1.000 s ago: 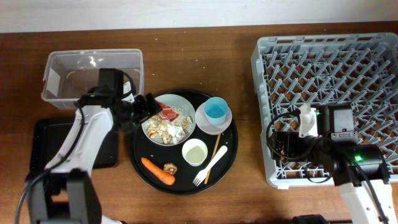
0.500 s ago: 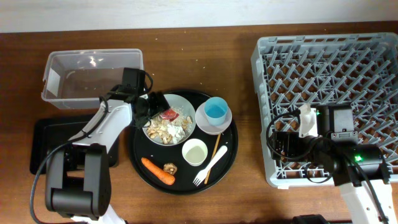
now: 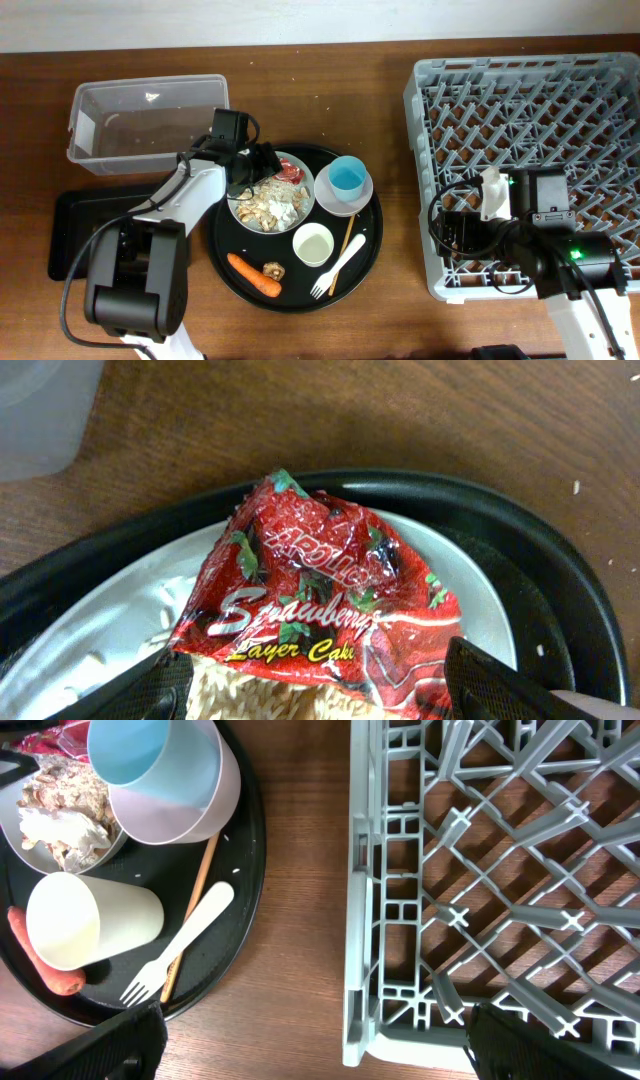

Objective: Sort waste into correct bins and load items into the dishwasher rack
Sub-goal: 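Reach the left gripper to the plate and grasp the red wrapper and tissue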

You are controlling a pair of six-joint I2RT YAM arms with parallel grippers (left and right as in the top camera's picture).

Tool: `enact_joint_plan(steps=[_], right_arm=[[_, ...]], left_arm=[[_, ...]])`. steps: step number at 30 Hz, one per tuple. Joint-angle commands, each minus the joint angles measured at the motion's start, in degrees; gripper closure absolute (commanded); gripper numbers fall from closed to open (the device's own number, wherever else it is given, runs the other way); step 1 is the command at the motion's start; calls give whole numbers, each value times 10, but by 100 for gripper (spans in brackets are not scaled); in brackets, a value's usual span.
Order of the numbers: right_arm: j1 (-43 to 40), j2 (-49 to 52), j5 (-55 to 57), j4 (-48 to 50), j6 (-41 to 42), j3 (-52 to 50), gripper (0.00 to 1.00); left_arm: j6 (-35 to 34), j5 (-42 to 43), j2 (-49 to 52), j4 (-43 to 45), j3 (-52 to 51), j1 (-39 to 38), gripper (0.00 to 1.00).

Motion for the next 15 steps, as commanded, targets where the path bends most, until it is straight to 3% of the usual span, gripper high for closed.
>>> enact_joint_plan(steps=[1,2,5,8,14,15], right_arm=[[3,-1,-1,0,-1,13,1],[3,-1,-1,0,-1,13,1],[3,-1,-1,0,-1,13,1],[3,-1,-1,0,-1,13,1],[3,-1,-1,-3,-1,13,1],[3,-1,-1,-3,-1,13,1]], left_arm=[[-4,-2,8,18,-1,-3,22],[-4,-2,8,26,-1,-3,24],[-4,-6,8,34,-1,-3,46],[-3,-29,8,34,-1,-11,60],[-3,-62,8,36,-4,-38,59],[-3,-62,8,36,-4,-38,52]])
